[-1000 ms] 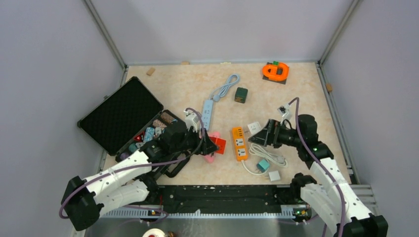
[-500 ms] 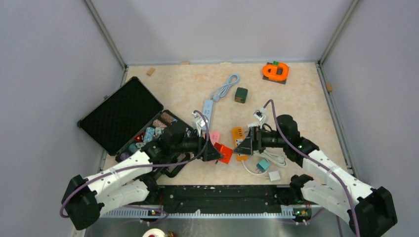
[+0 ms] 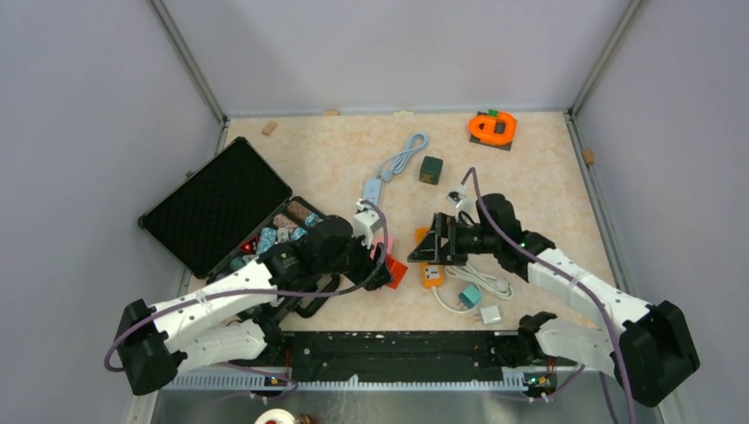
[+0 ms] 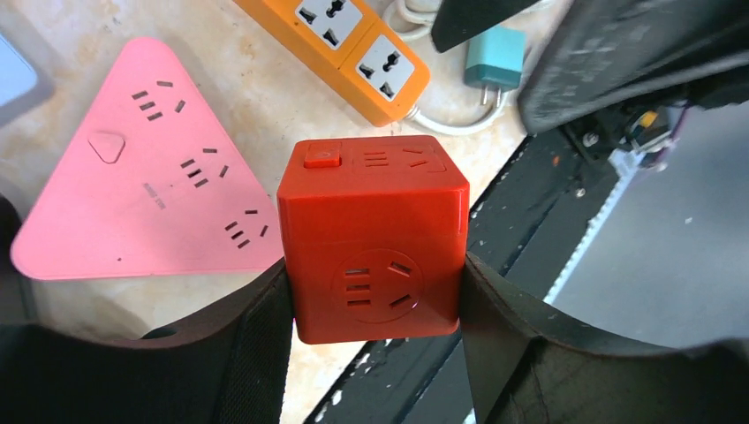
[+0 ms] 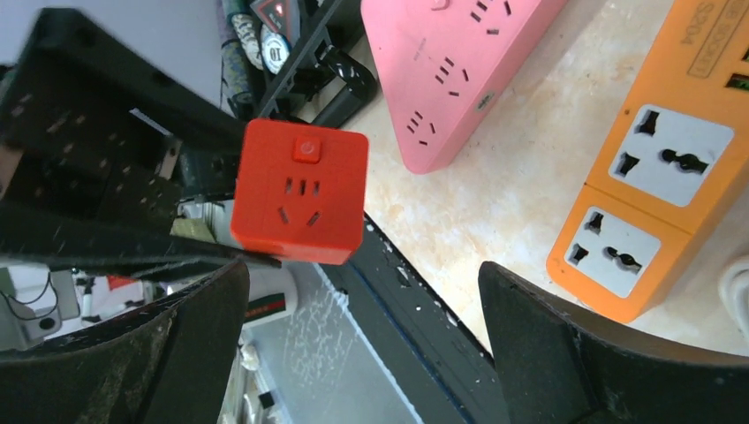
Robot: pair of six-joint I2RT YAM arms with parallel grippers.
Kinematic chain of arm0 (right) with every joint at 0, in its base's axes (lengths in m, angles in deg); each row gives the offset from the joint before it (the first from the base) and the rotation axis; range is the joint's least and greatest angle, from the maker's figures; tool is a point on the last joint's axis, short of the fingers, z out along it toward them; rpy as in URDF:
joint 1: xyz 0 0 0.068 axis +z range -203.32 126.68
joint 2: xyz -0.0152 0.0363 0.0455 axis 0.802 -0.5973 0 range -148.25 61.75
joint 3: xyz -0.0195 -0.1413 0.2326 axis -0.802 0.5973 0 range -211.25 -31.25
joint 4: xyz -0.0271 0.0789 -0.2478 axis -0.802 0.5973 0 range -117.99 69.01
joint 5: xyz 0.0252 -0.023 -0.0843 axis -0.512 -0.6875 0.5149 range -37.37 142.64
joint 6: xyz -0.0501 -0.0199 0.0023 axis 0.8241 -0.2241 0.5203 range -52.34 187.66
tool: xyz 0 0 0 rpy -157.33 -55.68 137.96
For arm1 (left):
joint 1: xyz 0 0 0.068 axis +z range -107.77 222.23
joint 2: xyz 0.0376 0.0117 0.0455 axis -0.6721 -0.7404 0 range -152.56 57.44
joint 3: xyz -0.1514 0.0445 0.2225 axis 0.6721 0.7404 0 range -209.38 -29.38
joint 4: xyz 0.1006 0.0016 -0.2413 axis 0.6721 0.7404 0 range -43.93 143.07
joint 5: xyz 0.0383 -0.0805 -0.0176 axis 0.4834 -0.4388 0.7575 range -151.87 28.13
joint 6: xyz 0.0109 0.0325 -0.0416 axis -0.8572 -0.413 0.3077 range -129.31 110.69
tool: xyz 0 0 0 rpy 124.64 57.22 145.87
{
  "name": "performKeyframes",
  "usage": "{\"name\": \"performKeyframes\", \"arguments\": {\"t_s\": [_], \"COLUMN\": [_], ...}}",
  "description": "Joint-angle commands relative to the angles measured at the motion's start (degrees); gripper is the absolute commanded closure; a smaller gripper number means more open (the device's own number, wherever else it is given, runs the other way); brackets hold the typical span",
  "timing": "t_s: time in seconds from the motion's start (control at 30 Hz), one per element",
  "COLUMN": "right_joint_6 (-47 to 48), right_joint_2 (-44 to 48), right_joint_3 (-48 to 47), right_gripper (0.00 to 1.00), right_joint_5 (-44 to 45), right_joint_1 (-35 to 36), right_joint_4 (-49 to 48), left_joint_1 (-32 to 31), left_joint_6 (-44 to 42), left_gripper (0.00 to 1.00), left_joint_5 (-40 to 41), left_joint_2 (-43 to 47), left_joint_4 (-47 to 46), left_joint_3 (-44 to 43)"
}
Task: Insert the plug
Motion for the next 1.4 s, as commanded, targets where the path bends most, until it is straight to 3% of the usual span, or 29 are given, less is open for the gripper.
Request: {"name": "performKeyframes", "arguments": {"t_s": [0.0, 0.3, 0.87, 0.97, 1.13, 1.37], "right_joint_6": [-3.54, -5.83, -10.17, -10.28, -10.76, -8.37], "right_joint_2": [-4.62, -12.33, -19.5, -21.1, -21.1, -19.79], "right_joint_3": [-2.69, -5.52, -6.48, -6.96, -7.07, -7.54], "right_gripper": [0.02, 0.02, 0.02, 0.09, 0.38, 0.34], "right_joint_5": [-2.04, -3.32, -6.11, -6.84, -8.09, -5.74], "right_joint_1": [1.95, 8.82, 12.7, 13.48, 13.64, 13.6], "right_joint_4": [-2.87, -8.96, -18.77, -19.75, -20.98, -17.87], "left_joint_1": [-4.81, -11.91, -14.49, -14.72, -14.78, -14.78], "left_joint_6": [-9.01, -15.08, -15.79, -15.74, -15.7, -15.63], "left_gripper": [0.99, 0.99, 0.99, 0.99, 0.98, 0.94], "left_joint_5": [9.77, 21.25, 19.68, 19.48, 19.83, 20.94], "left_joint_2": [-0.29, -0.51, -0.14, -0.57, -0.55, -0.65], "left_joint_4": [4.33, 9.54, 8.29, 8.28, 8.33, 7.72], "left_joint_3": [-5.76, -9.62, -9.67, -9.76, -9.28, -8.93]}}
